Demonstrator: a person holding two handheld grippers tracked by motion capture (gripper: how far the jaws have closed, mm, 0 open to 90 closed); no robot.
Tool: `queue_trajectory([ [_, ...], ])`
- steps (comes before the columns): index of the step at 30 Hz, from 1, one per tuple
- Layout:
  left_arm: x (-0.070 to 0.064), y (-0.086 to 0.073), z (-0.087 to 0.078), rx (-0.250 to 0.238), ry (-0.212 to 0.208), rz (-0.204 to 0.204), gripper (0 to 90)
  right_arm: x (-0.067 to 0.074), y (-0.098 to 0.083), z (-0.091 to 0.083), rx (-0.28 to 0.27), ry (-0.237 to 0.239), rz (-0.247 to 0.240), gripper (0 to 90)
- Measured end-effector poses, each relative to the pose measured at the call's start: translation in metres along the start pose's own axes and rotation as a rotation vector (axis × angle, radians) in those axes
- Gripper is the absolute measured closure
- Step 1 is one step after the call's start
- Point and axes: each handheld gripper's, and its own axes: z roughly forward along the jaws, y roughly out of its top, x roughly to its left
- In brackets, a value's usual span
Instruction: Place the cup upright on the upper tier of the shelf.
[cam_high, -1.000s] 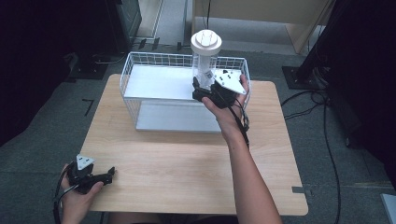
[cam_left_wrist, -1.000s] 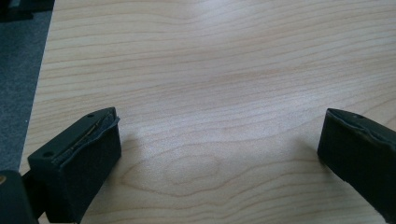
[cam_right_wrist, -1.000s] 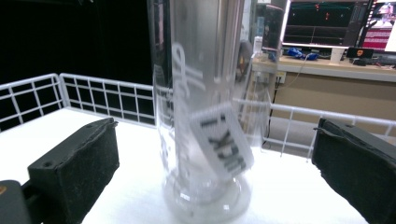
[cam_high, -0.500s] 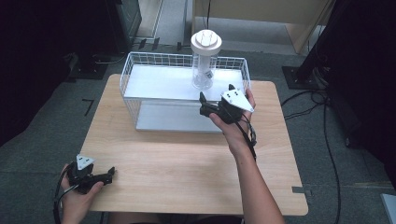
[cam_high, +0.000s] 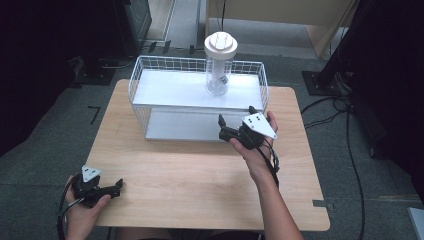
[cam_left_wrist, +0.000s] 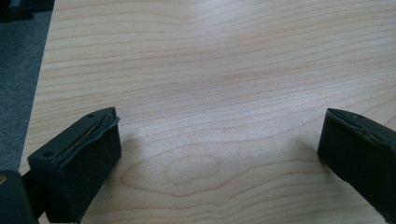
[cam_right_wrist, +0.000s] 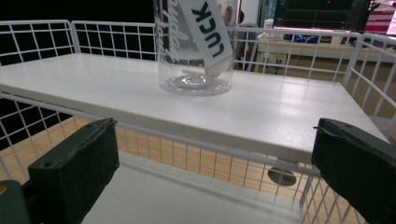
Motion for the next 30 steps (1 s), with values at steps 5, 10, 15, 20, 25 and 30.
queue_trajectory([
  [5, 0.0, 0.0, 0.0, -0.001, 0.001, 0.0, 0.0, -0.002, -0.012, -0.013, 0.006, 0.004, 0.003, 0.9],
  [10, 0.0, 0.0, 0.0, -0.001, 0.001, 0.0, 0.0, -0.005, -0.022, -0.024, 0.018, 0.001, 0.009, 0.9],
  [15, 0.0, 0.0, 0.0, -0.001, -0.001, -0.002, 0.0, -0.01, -0.035, -0.035, 0.027, -0.006, 0.02, 0.9],
  [20, 0.0, 0.0, 0.0, 0.0, 0.0, 0.0, 0.0, -0.013, -0.049, -0.044, 0.048, -0.011, 0.029, 0.9],
  [25, 0.0, 0.0, 0.0, 0.001, -0.001, 0.0, 0.0, -0.019, -0.062, -0.054, 0.063, -0.02, 0.034, 0.9],
  [30, 0.0, 0.0, 0.0, 0.002, 0.0, 0.0, 0.0, -0.029, -0.077, -0.065, 0.089, -0.041, 0.045, 0.9],
])
